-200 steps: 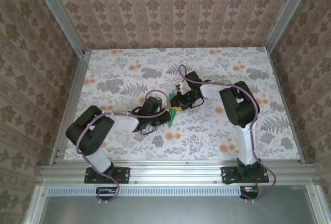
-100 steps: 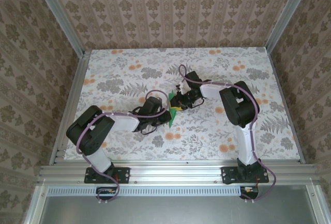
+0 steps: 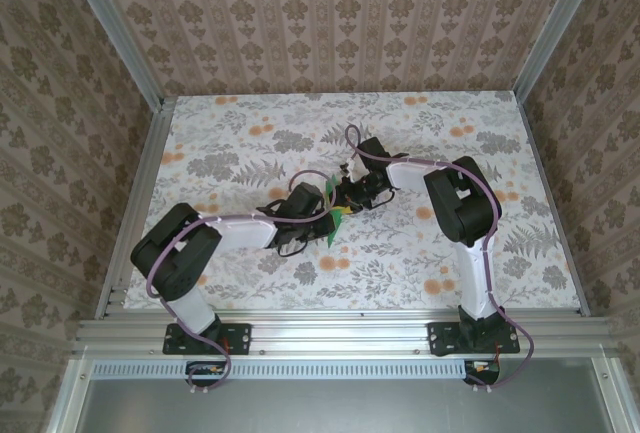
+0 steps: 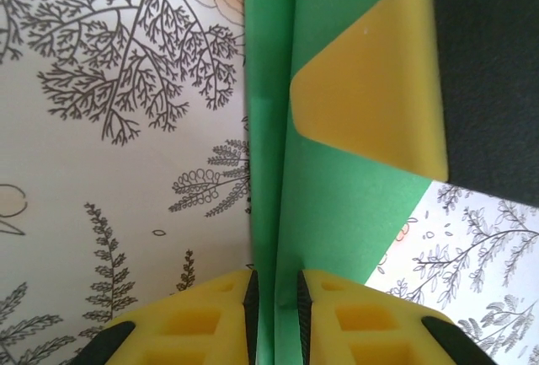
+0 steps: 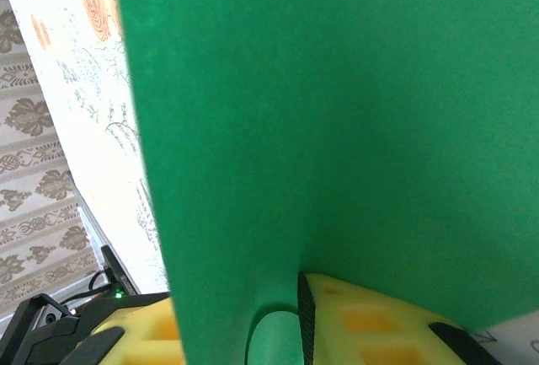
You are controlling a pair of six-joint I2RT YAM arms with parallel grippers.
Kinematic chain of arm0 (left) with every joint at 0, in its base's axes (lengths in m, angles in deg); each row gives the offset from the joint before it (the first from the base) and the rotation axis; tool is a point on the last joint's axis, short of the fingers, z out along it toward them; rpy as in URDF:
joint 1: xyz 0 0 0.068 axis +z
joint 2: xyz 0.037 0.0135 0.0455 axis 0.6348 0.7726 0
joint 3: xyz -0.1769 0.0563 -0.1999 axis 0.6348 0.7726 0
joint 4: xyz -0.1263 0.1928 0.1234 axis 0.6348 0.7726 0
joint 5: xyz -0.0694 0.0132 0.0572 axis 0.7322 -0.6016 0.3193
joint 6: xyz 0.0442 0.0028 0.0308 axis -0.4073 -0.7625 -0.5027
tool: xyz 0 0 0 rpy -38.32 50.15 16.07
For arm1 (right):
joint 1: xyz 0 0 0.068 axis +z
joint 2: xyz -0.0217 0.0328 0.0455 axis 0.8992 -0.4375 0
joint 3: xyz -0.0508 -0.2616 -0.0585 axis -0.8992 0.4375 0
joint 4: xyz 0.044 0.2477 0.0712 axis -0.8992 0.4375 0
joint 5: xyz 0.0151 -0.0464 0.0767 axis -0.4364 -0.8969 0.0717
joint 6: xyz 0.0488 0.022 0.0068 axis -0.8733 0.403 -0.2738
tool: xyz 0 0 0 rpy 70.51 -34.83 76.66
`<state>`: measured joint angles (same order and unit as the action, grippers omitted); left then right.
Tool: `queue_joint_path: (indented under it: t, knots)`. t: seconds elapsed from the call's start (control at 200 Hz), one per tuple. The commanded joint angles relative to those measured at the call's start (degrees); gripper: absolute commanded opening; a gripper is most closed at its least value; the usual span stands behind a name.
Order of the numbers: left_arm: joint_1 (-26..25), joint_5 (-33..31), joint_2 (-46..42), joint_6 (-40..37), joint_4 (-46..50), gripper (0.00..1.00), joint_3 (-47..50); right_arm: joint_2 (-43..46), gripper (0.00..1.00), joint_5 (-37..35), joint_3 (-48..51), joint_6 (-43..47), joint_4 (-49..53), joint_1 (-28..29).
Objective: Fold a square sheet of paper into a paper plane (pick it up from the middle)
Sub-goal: Fold the wing for the fifth time at the center of the table.
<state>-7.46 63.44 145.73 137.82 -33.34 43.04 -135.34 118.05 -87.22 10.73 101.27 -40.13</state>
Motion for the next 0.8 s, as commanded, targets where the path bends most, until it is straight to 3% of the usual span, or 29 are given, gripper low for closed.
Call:
queue_joint_path:
  t: [0.0, 0.595, 0.795]
  knots:
    - [-0.5, -1.8, 1.0, -2.0, 3.8, 0.23, -1.6, -4.3, 0.26, -9.0, 1.5, -0.2, 4.7, -1.1]
    - [-2.5, -7.0, -0.8, -4.0, 10.2, 0.24, -4.7, -4.5, 0.26, -9.1, 1.5, -0.3, 4.8, -1.0]
    - [-4.2, -10.2, -3.9, -6.7, 11.8, 0.3, -4.6, -4.6, 0.26, -9.2, 1.4, -0.4, 4.7, -1.0]
